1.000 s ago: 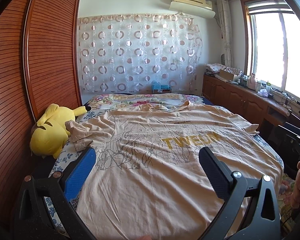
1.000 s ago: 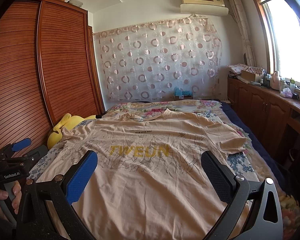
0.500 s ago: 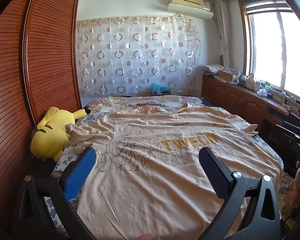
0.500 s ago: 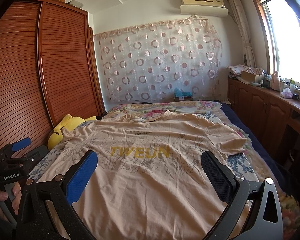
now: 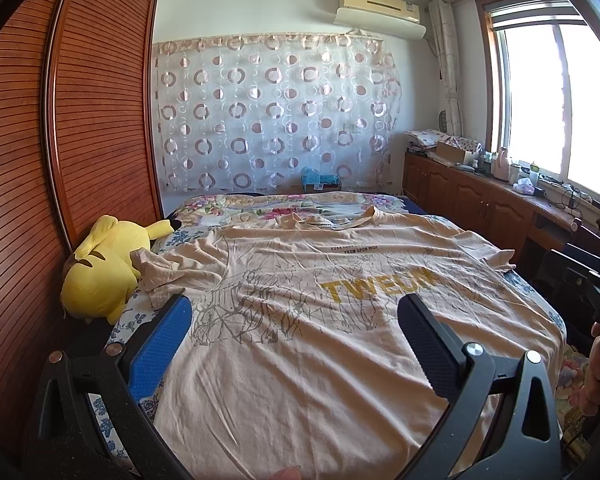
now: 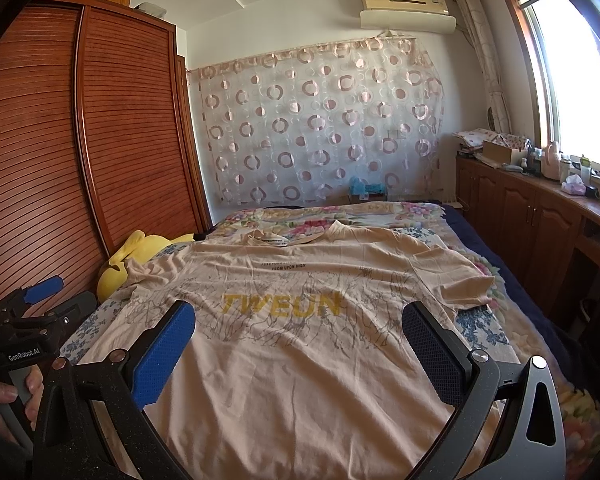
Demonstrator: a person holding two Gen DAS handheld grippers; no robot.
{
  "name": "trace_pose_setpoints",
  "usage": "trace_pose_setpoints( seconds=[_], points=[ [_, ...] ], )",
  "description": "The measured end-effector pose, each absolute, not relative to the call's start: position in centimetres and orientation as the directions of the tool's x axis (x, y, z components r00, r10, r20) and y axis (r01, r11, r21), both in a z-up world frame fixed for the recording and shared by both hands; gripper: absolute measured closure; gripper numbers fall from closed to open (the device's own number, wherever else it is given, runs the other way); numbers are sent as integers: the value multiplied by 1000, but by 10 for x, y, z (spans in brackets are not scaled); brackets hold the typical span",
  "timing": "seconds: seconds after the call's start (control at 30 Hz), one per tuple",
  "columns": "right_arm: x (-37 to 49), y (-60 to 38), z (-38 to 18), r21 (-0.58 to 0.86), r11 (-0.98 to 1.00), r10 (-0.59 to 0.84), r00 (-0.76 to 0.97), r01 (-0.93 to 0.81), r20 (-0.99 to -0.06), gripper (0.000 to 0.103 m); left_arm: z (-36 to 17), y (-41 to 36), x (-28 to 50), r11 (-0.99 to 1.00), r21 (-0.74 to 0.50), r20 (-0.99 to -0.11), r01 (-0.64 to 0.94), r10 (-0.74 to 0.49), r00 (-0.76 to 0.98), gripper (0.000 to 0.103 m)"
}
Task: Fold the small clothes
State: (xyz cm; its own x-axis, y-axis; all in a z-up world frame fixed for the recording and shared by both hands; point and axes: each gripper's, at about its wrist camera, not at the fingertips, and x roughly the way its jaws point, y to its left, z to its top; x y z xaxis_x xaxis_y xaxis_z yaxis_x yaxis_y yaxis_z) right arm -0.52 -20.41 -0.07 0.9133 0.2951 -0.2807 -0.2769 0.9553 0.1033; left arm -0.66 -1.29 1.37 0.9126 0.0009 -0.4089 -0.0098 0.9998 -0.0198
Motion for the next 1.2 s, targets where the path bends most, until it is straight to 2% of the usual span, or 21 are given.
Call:
trace_pose_setpoints(
  seconds=[0.9,1.2],
  points=[
    [-5,-200,-1,113,952,304,912,-283,-275,0,12,-15,-8,1000,-18,-407,-12,4,913,0],
    [13,-188,-11,84,945,328,897,-317,-296,0,7,10,8,999,-39,-445,-29,9,895,0]
  ],
)
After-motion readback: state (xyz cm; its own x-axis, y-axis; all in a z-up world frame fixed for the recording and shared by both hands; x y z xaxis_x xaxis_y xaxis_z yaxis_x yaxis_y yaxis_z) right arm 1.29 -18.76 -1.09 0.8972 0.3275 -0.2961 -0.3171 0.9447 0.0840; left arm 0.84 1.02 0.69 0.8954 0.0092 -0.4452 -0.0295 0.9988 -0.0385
